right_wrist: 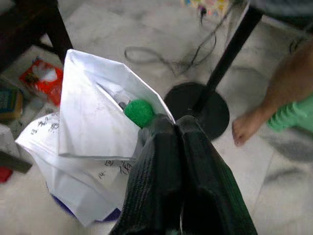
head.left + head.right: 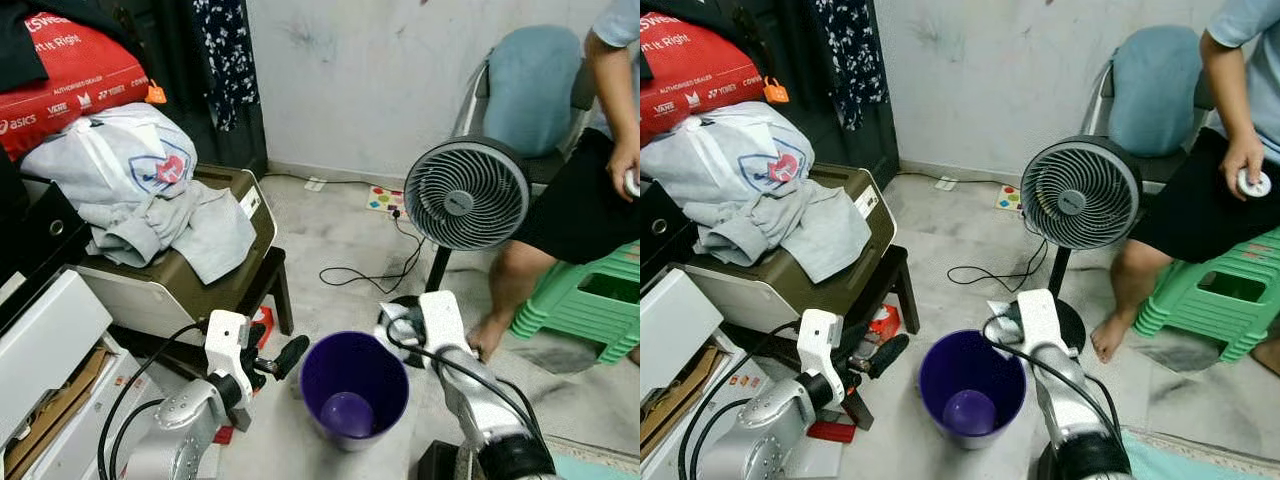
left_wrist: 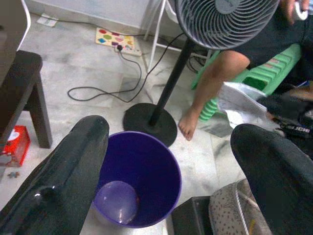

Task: Clean up the room

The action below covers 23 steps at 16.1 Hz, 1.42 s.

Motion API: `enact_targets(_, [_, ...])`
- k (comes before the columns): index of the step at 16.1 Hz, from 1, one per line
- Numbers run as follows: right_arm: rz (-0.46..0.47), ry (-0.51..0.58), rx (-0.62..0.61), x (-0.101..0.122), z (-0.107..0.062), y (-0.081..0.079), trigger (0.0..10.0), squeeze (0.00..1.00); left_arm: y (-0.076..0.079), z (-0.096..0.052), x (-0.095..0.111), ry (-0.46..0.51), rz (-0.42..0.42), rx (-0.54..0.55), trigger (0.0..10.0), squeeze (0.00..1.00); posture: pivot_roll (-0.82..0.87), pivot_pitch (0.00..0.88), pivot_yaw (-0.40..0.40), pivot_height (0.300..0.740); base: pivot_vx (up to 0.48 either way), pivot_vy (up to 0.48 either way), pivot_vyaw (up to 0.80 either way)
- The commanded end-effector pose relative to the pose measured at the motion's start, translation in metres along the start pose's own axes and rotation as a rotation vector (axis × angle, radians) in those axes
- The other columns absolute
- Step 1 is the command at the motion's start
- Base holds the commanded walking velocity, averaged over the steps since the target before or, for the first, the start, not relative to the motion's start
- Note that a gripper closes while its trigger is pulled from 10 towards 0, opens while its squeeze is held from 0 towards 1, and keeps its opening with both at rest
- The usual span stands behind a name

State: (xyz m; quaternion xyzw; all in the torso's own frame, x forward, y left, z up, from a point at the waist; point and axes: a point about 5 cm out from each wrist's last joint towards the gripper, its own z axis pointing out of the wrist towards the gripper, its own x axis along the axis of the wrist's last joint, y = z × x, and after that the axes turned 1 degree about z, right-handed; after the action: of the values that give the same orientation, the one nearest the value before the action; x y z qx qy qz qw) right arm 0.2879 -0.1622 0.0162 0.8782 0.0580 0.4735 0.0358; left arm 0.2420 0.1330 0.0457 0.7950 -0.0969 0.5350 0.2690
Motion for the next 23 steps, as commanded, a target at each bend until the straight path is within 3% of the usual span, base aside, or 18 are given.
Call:
enact_targets(1, [0.038, -0.022, -0.015, -0.001, 0.000, 0.001, 10.0, 0.00, -0.002, -0.002, 0.005, 0.004, 0.017, 0.010, 10.0, 0.00, -0.06, 0.000, 0.050, 0.740, 0.000, 0.000, 0.00])
enact_targets(3, [0.051, -0.058, -0.021, -0.003, 0.003, 0.002, 10.0, 0.00, -0.003, -0.001, 0.008, 0.009, 0.020, 0.018, 10.0, 0.00, -0.05, 0.000, 0.050, 0.740, 0.000, 0.000, 0.00])
enact_targets(5, [0.044, -0.166, -0.002, -0.014, 0.006, -0.002, 10.0, 0.00, -0.003, -0.001, 0.012, 0.018, 0.024, 0.033, 10.0, 0.00, -0.05, 0.000, 0.052, 0.740, 0.000, 0.000, 0.00])
enact_targets(9, [0.046, -0.198, 0.003, -0.018, 0.007, -0.004, 10.0, 0.00, -0.003, -0.005, 0.008, 0.012, 0.023, 0.058, 10.0, 0.00, -0.04, 0.000, 0.059, 0.740, 0.000, 0.000, 0.00])
enact_targets(13, [0.117, -0.232, -0.047, -0.014, 0.016, -0.005, 10.0, 0.00, -0.004, -0.008, 0.007, 0.016, 0.015, 0.092, 10.0, 0.00, -0.01, 0.000, 0.069, 0.740, 0.000, 0.000, 0.00])
enact_targets(16, [0.141, -0.276, -0.090, -0.020, 0.019, -0.007, 10.0, 0.00, -0.009, -0.021, 0.009, 0.007, 0.033, 0.125, 10.0, 0.00, 0.02, 0.000, 0.083, 0.740, 0.000, 0.000, 0.00])
enact_targets(23, [0.062, -0.305, -0.166, -0.037, 0.016, 0.001, 10.0, 0.00, -0.019, -0.055, 0.019, -0.001, 0.062, 0.211, 10.0, 0.00, 0.14, 0.048, 0.135, 0.740, 0.000, 0.000, 0.00])
